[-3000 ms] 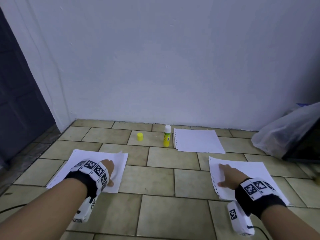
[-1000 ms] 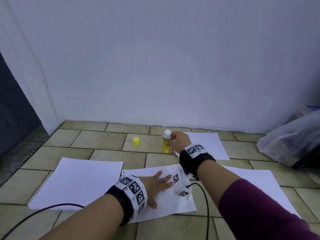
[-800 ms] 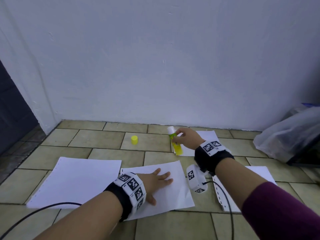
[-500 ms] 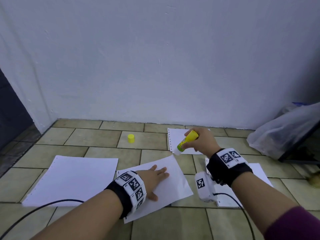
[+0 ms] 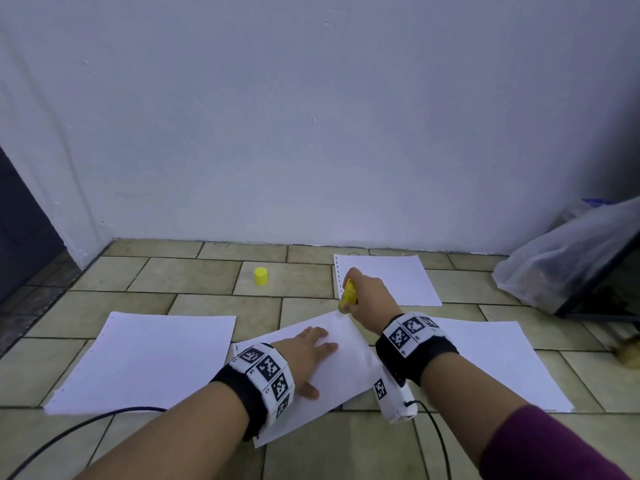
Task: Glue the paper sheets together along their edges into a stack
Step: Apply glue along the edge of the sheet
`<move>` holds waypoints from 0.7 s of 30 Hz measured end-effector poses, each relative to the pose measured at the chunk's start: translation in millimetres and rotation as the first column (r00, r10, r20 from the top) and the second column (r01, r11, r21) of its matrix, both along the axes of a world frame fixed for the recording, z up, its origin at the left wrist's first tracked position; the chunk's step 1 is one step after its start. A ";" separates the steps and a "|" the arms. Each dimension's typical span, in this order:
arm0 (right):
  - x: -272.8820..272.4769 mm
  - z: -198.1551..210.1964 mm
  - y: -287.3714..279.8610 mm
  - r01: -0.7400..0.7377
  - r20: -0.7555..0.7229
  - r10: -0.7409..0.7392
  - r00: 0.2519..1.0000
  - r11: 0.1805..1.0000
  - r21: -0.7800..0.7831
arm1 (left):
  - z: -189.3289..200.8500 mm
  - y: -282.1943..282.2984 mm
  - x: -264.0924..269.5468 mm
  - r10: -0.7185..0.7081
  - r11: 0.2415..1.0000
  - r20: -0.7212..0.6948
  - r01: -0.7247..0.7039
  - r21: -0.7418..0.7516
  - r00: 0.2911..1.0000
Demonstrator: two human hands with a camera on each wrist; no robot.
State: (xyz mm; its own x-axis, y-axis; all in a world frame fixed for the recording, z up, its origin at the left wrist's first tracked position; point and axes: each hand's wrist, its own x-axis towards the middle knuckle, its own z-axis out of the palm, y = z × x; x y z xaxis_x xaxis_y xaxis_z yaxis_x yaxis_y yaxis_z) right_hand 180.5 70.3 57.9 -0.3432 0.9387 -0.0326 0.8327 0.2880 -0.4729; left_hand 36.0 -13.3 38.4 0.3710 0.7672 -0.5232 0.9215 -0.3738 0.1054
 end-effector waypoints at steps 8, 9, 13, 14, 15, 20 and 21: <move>29.8 14.5 -26.9 -0.113 0.117 0.121 0.986 0.991 -0.067 | -0.1 0.7 0.4 0.010 1.000 0.027 -0.011 0.029 1.000; 35.6 14.3 -33.0 -0.118 0.126 0.127 0.984 0.990 -0.076 | -1.2 1.3 0.1 0.004 1.000 0.028 -0.005 0.030 1.000; 53.4 12.7 -52.0 -0.143 0.150 0.156 0.976 0.985 -0.092 | -2.1 3.6 -0.1 -0.024 0.999 0.029 0.023 0.044 0.999; 56.0 12.6 -55.2 -0.152 0.152 0.166 0.974 0.983 -0.099 | -0.9 4.4 0.2 -0.040 0.998 0.015 0.039 0.050 0.999; 58.3 12.3 -57.6 -0.162 0.152 0.177 0.972 0.981 -0.109 | 0.6 5.5 0.5 -0.055 0.997 -0.003 0.055 0.057 0.998; 69.1 20.6 -58.7 -0.164 0.080 0.173 0.982 0.980 -0.116 | 8.4 10.4 1.5 -0.081 0.995 -0.060 0.084 0.046 0.995; 71.8 23.7 -56.5 -0.120 -0.007 0.120 0.993 0.988 -0.094 | 9.3 11.6 1.2 -0.078 0.996 -0.064 0.081 0.038 0.995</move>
